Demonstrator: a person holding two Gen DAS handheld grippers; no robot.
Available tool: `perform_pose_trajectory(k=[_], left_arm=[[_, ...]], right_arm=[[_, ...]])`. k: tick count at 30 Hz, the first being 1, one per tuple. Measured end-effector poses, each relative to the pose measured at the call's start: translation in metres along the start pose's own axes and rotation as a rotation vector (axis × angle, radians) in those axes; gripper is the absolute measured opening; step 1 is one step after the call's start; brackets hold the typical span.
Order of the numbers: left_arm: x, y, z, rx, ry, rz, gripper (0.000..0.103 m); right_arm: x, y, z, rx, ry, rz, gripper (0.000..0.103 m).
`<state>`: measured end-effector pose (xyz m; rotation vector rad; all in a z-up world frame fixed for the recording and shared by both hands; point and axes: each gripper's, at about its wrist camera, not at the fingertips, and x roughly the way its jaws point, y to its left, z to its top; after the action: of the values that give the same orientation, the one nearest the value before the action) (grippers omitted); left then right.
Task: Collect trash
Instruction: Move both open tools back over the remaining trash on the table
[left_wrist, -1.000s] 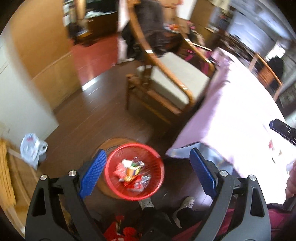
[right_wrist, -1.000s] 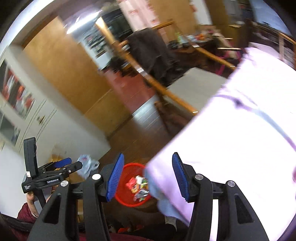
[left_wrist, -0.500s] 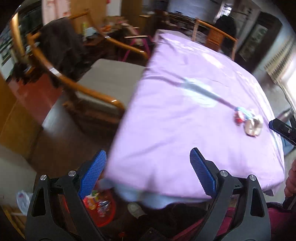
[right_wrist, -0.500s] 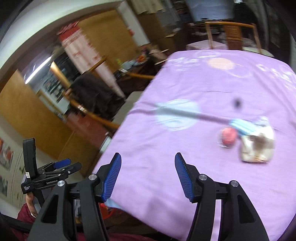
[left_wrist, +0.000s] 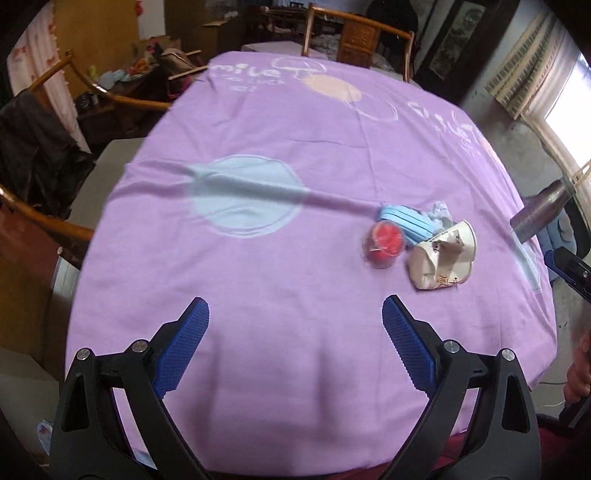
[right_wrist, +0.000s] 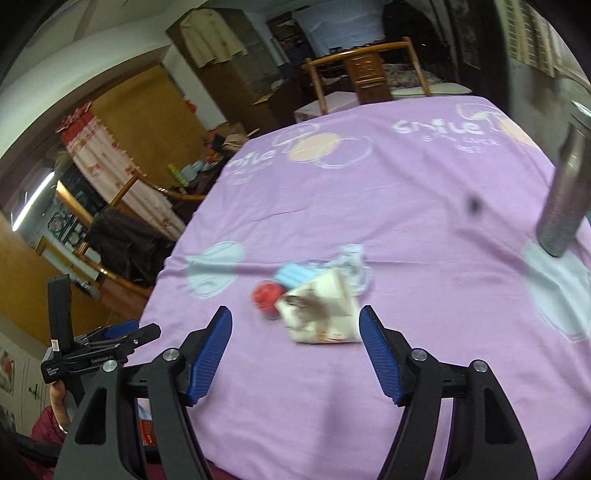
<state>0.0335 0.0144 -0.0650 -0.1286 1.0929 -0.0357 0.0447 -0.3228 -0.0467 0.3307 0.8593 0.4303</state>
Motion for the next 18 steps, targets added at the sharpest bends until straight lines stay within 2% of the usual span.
perform_pose_trajectory(k=[3, 6, 9, 15, 18], left_arm=[[0.02, -0.018, 0.01, 0.042, 0.057, -0.003, 0.092], [0.038, -0.029, 0.019, 0.1, 0.098, -0.01, 0.092], [0.055, -0.037, 0.028, 0.154, 0.13, -0.028, 0.092], [0.105, -0.065, 0.048, 0.294, 0.193, -0.076, 0.092], [0.122, -0.075, 0.05, 0.36, 0.202, -0.073, 0.092]], right_arm=[[0.004, -0.032, -0.006, 0.072, 0.028, -0.019, 0.071], [0.008, -0.047, -0.016, 0.133, 0.038, -0.036, 0.071], [0.009, -0.046, -0.023, 0.181, 0.023, -0.064, 0.071], [0.001, -0.045, -0.024, 0.204, -0.009, -0.199, 0.074], [0.0, -0.046, -0.023, 0.219, -0.001, -0.246, 0.074]])
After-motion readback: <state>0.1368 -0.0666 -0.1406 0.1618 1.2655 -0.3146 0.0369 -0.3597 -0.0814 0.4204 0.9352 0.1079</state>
